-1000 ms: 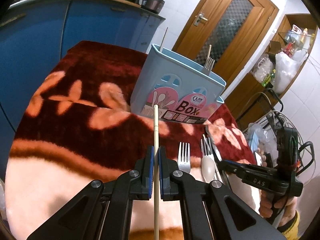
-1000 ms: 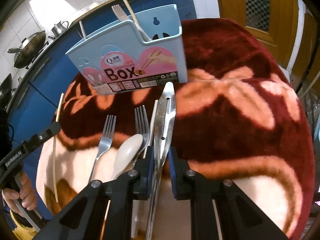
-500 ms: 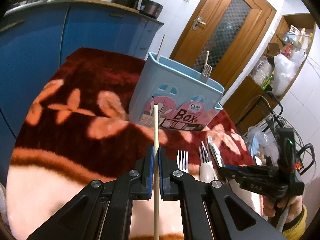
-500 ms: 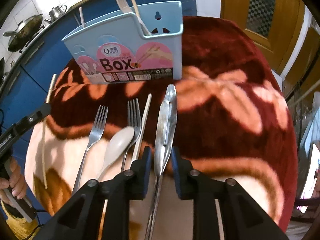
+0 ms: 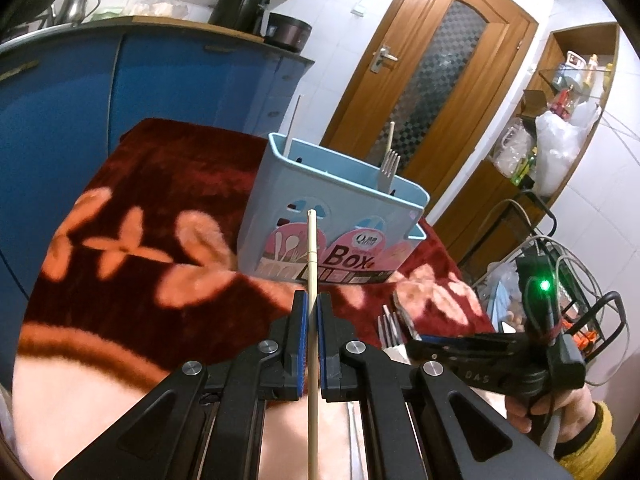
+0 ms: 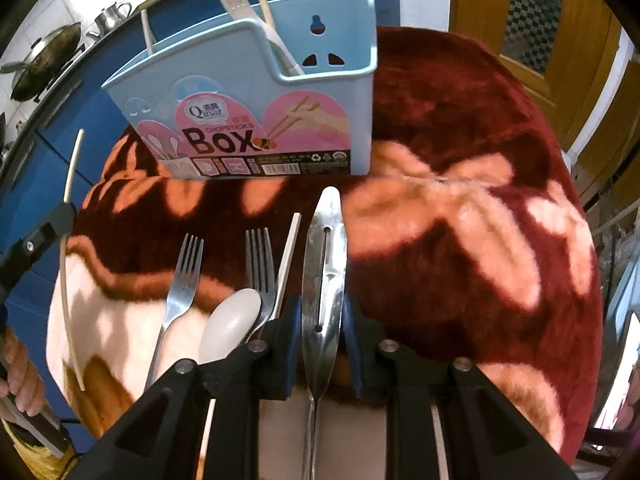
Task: Organize utensils
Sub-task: 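Close the right tool on the silver slotted utensil while the left tool holds the chopstick, then lift the chopstick with the left tool while the right tool carries the silver utensil over the box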
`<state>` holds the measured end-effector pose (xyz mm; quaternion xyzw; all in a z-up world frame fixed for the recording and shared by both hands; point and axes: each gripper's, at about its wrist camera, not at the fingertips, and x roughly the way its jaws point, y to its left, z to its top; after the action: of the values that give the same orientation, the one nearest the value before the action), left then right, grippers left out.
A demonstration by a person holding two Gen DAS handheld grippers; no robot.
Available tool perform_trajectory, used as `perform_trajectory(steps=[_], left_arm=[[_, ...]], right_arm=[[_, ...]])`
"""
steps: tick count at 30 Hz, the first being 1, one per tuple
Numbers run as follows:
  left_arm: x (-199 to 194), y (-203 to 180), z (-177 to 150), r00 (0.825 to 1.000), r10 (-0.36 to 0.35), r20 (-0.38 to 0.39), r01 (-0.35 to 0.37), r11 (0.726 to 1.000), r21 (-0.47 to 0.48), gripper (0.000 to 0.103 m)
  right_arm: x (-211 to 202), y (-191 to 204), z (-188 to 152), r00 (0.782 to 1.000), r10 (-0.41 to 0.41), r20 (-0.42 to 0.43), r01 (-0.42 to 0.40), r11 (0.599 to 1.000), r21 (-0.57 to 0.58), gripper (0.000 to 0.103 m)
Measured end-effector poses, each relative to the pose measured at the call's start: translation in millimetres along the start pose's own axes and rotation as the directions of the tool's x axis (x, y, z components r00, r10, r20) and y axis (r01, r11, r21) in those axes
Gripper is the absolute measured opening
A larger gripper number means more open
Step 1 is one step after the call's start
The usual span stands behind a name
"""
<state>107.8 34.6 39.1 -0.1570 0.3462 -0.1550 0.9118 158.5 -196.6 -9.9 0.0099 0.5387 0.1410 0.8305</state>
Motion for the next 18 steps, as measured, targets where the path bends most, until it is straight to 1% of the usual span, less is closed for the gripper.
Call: perform_trajectory(steps=[2,4,7,9,13,16,18], left_arm=[[-0.9,-2.3,0.4,1.0,-0.005,0.007,0.005,1.0,0.002,0.004],[-3.2,-4.7,1.7,1.0,-0.012,0.017,0.011,1.0,0.009,0.004],[-8.3,-8.3,5.4,0.999,-0.021,0.045,0.02,1.0,0.021,0.004],[-12.1,-10.2,8.1,0.997,-0.029,0.07,0.027,0.999,0.024,0.004],[-18.2,-15.9,15.2,0.992,-0.035,0.124,0.03,0.999,0.041,0.004],[-19.5,-20.4,24.5,0.987,-0.037,0.158,0.029,0.998,0.053,0.004],[-18.5,-22.9,31.9,0.984,-0.035,0.175,0.025,0.998,0.056,0.004]], right_arm=[[-3.1,-2.7,-2.6,1.0,0.002,0.012,-0.002,1.0,0.003,0.022],[-5.9,-5.5,-4.6,0.999,0.023,0.038,-0.024,0.999,0.023,0.021],[-16.5,-13.1,-9.5,0.993,0.074,0.096,-0.079,0.995,0.058,0.021],[-29.3,-16.0,-15.3,0.981,0.109,0.158,-0.121,0.991,0.063,0.021],[-51.4,-16.8,-25.7,0.953,0.133,0.271,-0.15,0.988,0.045,0.021],[-68.6,-14.8,-33.1,0.919,0.142,0.369,-0.164,0.986,0.028,0.021],[-77.2,-13.8,-34.3,0.898,0.141,0.418,-0.164,0.986,0.02,0.021]])
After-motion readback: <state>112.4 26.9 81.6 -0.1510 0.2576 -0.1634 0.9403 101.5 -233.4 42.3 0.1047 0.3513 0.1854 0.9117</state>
